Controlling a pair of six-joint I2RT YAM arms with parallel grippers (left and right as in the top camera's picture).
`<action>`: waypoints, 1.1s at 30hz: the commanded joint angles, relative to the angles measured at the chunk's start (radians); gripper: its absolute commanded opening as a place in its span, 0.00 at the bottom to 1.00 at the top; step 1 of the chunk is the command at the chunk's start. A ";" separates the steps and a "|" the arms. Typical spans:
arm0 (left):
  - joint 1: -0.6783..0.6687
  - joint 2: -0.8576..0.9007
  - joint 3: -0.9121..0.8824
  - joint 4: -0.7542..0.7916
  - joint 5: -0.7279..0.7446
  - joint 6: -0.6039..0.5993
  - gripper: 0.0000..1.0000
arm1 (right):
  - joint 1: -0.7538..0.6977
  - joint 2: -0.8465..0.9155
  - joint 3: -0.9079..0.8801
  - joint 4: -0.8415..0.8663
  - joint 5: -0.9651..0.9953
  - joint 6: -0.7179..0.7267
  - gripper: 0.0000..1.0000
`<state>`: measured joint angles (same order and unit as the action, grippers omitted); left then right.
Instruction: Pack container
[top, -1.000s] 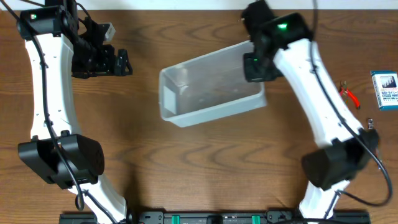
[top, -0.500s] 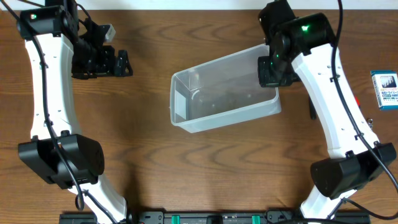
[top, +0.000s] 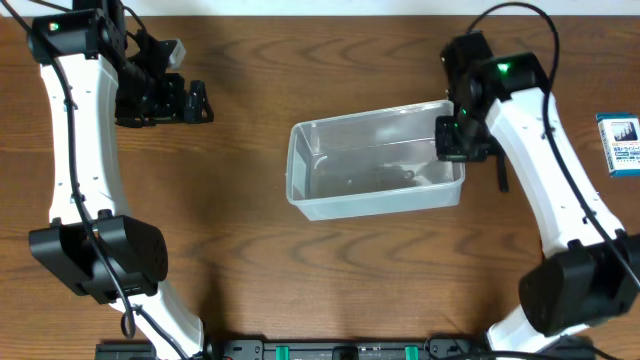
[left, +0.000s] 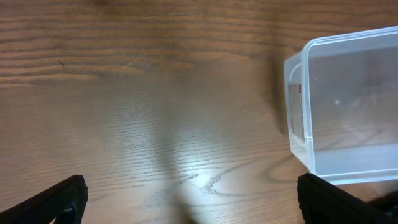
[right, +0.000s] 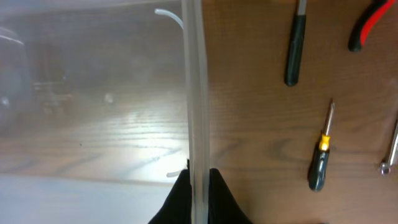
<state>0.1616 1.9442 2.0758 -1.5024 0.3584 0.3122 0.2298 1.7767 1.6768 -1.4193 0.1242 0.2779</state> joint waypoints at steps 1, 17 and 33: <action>0.000 0.006 0.003 -0.004 -0.012 0.008 0.98 | -0.014 -0.047 -0.063 0.044 -0.011 -0.078 0.01; 0.000 0.006 0.003 -0.005 -0.011 0.005 0.98 | -0.029 -0.047 -0.259 0.150 0.008 -0.077 0.01; 0.000 0.006 0.003 -0.005 -0.012 0.005 0.98 | -0.111 -0.047 -0.274 0.179 0.011 -0.077 0.01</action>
<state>0.1616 1.9442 2.0758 -1.5028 0.3584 0.3119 0.1143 1.7508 1.4113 -1.2373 0.1055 0.2073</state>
